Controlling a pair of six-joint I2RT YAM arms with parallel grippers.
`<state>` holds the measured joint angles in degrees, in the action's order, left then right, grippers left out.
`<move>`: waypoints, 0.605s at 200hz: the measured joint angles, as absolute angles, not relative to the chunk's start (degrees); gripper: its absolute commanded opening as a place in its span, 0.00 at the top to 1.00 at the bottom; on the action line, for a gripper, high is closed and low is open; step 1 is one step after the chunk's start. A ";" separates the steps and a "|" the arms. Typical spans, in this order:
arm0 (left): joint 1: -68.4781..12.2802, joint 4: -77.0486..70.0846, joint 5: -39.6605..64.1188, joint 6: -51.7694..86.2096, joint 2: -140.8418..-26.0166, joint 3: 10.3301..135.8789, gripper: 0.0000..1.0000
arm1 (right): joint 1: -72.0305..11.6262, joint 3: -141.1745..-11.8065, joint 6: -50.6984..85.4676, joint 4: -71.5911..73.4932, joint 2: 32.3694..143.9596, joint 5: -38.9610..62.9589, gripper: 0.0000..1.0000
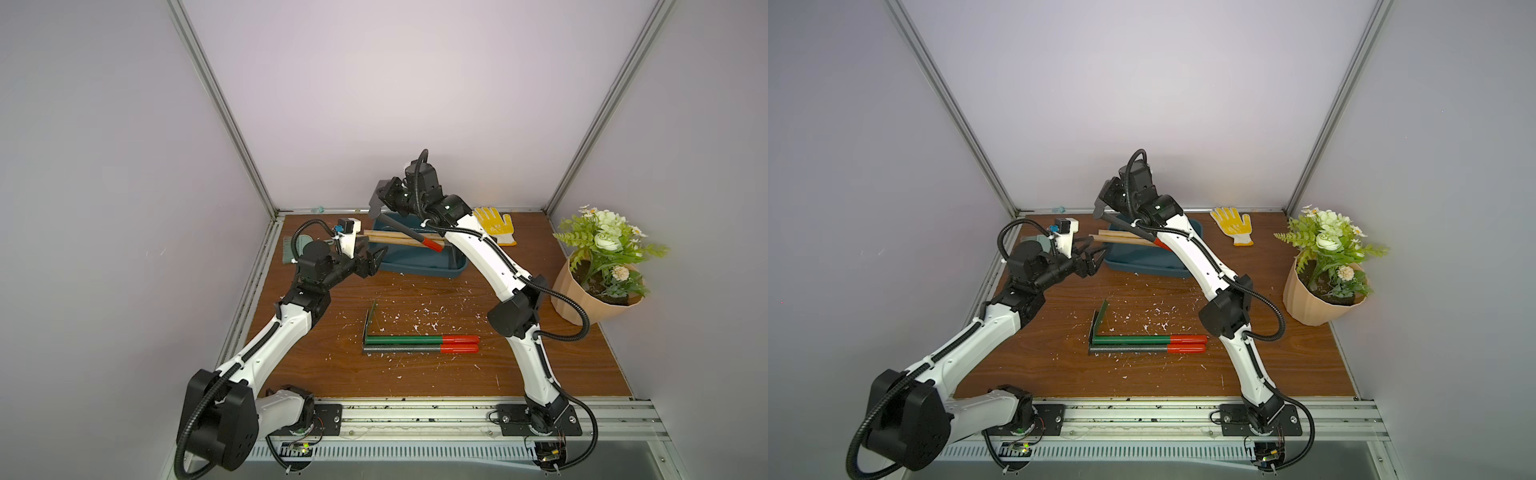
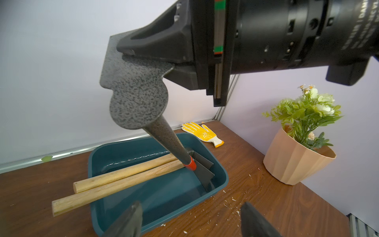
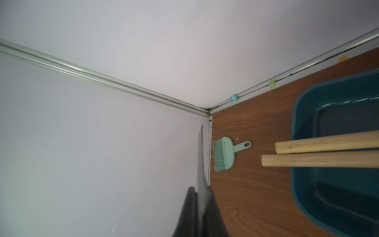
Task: Put the small hoe into the storage box
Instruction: Place the hoe in the storage box.
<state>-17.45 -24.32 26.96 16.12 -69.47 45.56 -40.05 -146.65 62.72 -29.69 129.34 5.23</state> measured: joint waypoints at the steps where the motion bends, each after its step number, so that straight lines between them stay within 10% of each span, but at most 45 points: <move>1: -17.52 -24.60 26.68 16.14 -69.56 45.56 0.24 | -40.05 -146.65 62.74 -29.67 129.34 5.26 1.00; 121: -20.40 -45.06 14.44 19.55 -80.03 45.19 0.28 | -41.43 -146.65 67.35 -26.57 127.72 9.63 1.00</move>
